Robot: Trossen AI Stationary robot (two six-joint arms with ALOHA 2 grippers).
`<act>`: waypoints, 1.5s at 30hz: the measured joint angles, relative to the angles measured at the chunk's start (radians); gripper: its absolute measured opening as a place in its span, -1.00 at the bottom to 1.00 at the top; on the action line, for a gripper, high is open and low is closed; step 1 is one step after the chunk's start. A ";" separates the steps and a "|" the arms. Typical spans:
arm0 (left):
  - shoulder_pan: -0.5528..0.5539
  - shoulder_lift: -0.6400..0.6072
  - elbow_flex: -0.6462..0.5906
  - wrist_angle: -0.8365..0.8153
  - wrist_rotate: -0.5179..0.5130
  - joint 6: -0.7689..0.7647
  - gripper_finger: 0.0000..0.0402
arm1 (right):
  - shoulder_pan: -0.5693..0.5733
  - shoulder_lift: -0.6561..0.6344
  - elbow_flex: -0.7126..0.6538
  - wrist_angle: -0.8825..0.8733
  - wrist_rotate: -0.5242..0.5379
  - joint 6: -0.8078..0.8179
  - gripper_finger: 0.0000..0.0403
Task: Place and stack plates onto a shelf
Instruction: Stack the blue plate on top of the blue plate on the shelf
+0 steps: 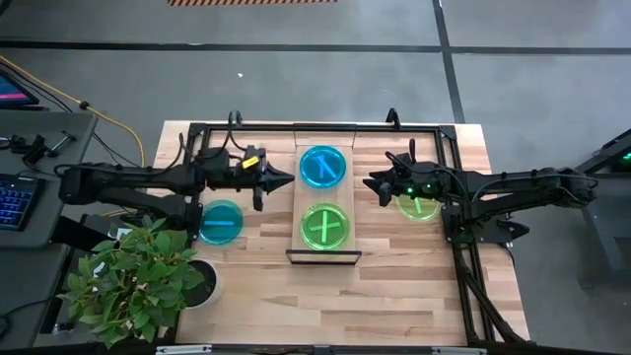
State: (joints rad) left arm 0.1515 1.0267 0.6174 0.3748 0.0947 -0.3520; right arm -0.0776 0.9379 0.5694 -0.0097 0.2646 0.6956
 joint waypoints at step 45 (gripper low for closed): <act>0.118 0.653 0.246 -1.417 0.022 1.207 -0.31 | 0.000 0.000 0.000 -0.008 0.002 -0.031 -0.02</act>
State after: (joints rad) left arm 0.2691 1.6798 0.8638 -1.0418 0.1169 0.8553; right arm -0.0776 0.9379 0.5694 -0.0182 0.2665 0.6650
